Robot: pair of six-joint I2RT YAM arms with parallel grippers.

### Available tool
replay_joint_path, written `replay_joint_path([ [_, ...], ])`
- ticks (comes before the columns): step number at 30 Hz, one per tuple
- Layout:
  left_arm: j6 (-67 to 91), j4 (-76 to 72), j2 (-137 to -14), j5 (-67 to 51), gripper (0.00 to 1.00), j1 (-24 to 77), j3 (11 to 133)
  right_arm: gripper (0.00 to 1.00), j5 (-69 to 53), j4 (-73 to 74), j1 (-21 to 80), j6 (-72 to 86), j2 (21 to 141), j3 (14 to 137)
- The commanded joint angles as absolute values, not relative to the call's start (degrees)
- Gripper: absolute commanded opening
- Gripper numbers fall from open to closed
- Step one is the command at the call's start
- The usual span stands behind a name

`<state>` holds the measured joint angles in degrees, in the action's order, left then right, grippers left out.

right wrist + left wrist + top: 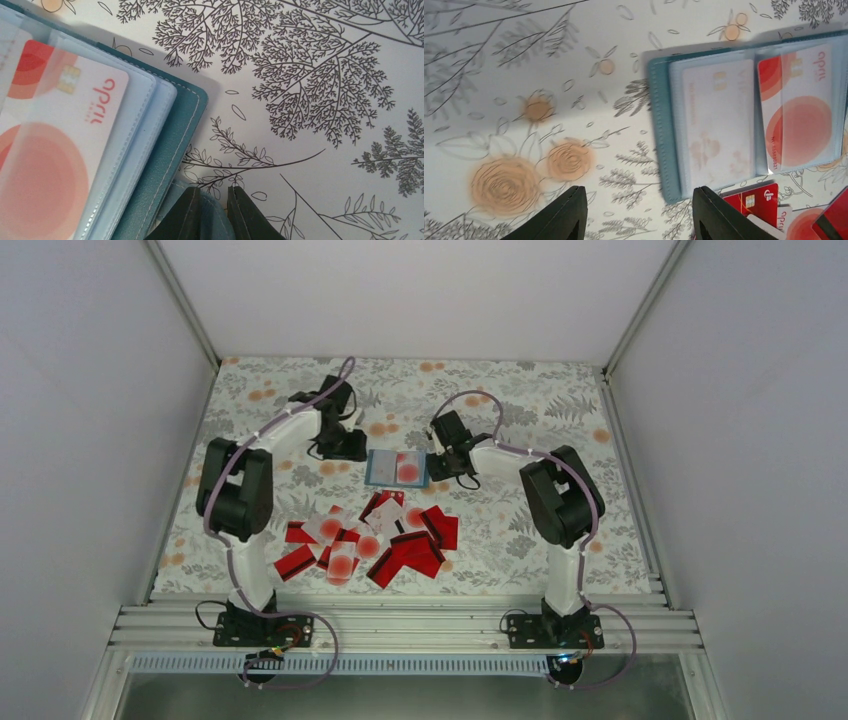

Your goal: Put the credit cards into the card holder

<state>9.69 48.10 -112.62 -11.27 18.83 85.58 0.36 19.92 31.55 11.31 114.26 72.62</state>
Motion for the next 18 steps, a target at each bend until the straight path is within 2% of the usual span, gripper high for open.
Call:
replay_joint_path([
  [1,10.0,45.1,-110.3,-15.1,0.53,15.8,80.5,0.13,0.2,19.6,30.8,12.7,114.8,72.7],
  [5,9.9,40.3,-112.4,-22.4,0.44,13.6,78.3,0.1,-0.5,19.1,30.7,13.0,114.8,71.7],
  [8,9.7,35.8,-114.2,-30.2,0.42,12.1,77.5,0.07,-1.3,18.9,30.7,13.2,114.8,71.4],
  [12,8.5,32.9,-117.5,-36.4,0.43,11.3,78.9,0.04,-2.5,18.9,30.7,13.3,114.8,71.2],
  [18,7.4,32.5,-121.7,-37.9,0.53,10.3,81.9,0.04,-3.4,18.6,30.7,13.3,114.7,70.7],
])
